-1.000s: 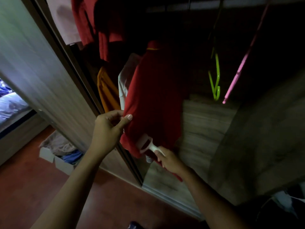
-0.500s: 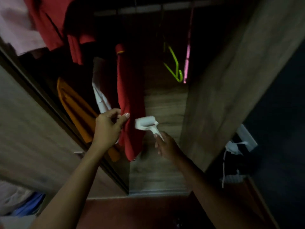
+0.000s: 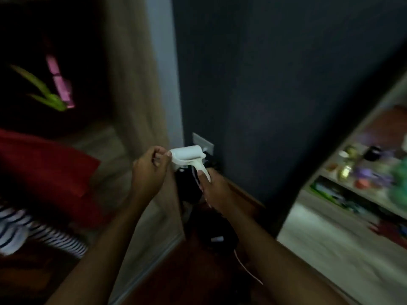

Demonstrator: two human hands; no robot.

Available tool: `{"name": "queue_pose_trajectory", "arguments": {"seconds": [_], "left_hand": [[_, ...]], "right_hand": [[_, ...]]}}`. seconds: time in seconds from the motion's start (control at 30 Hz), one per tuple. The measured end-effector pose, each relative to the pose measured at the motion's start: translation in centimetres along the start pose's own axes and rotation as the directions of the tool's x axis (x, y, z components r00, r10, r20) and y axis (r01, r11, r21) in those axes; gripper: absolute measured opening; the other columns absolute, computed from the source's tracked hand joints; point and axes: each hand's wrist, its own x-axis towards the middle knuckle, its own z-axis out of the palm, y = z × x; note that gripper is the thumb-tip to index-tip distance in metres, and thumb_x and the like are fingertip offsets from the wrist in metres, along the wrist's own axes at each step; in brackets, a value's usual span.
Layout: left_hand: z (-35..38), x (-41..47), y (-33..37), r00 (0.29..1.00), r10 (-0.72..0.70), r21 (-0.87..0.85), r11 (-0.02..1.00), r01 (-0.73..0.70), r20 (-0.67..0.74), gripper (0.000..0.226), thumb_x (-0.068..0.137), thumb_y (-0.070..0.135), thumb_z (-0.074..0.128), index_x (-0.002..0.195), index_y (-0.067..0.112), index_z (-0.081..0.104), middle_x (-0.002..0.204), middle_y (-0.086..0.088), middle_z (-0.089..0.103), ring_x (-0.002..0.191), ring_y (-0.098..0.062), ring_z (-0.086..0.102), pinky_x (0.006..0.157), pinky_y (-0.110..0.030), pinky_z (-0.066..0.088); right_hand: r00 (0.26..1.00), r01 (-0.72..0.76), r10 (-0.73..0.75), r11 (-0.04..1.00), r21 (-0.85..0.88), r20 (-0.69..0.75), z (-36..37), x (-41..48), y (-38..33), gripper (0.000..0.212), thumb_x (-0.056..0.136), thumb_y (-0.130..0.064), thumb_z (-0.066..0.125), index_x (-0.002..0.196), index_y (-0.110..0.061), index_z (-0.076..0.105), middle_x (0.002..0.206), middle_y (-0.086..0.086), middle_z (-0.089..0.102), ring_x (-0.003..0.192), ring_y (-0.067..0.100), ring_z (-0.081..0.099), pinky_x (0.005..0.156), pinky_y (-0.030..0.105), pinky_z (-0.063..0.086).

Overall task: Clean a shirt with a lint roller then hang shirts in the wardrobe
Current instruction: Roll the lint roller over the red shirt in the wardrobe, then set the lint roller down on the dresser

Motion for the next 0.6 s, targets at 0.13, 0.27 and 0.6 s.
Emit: {"name": "queue_pose_trajectory", "arguments": {"seconds": [0.13, 0.27, 0.6], "left_hand": [[11.4, -1.0, 4.8, 0.965, 0.123, 0.011, 0.992, -0.129, 0.230, 0.009, 0.096, 0.026, 0.066, 0.096, 0.019, 0.062, 0.074, 0.004, 0.063, 0.070, -0.016, 0.063, 0.072, -0.025, 0.050], [23.7, -4.3, 9.6, 0.878, 0.106, -0.023, 0.994, -0.108, 0.467, 0.014, 0.094, 0.024, 0.069, 0.093, 0.010, 0.067, 0.073, -0.001, 0.065, 0.070, -0.020, 0.062, 0.071, -0.029, 0.049], [47.6, -14.7, 13.1, 0.561, 0.129, -0.001, 0.975, -0.222, 0.818, 0.048, 0.093, 0.048, 0.053, 0.103, 0.004, 0.069, 0.098, -0.014, 0.069, 0.094, -0.034, 0.065, 0.083, -0.034, 0.045]], "right_hand": [[0.960, -0.173, 0.170, 0.985, 0.006, -0.223, -8.6, -1.3, 6.7, 0.032, 0.105, -0.038, 0.044, 0.098, -0.010, 0.059, 0.080, -0.004, 0.060, 0.067, 0.005, 0.053, 0.064, 0.026, 0.035], [0.869, -0.321, 0.337, 0.941, 0.106, -0.362, -16.2, -3.1, 13.7, 0.033, 0.106, -0.040, 0.039, 0.095, -0.012, 0.053, 0.076, -0.007, 0.057, 0.065, 0.002, 0.053, 0.055, 0.017, 0.036], [0.563, -0.612, 0.682, 0.723, 0.320, -0.467, -29.5, -8.2, 31.2, 0.033, 0.106, -0.033, 0.041, 0.112, -0.002, 0.052, 0.095, 0.010, 0.061, 0.083, 0.027, 0.057, 0.057, 0.030, 0.033]]}}
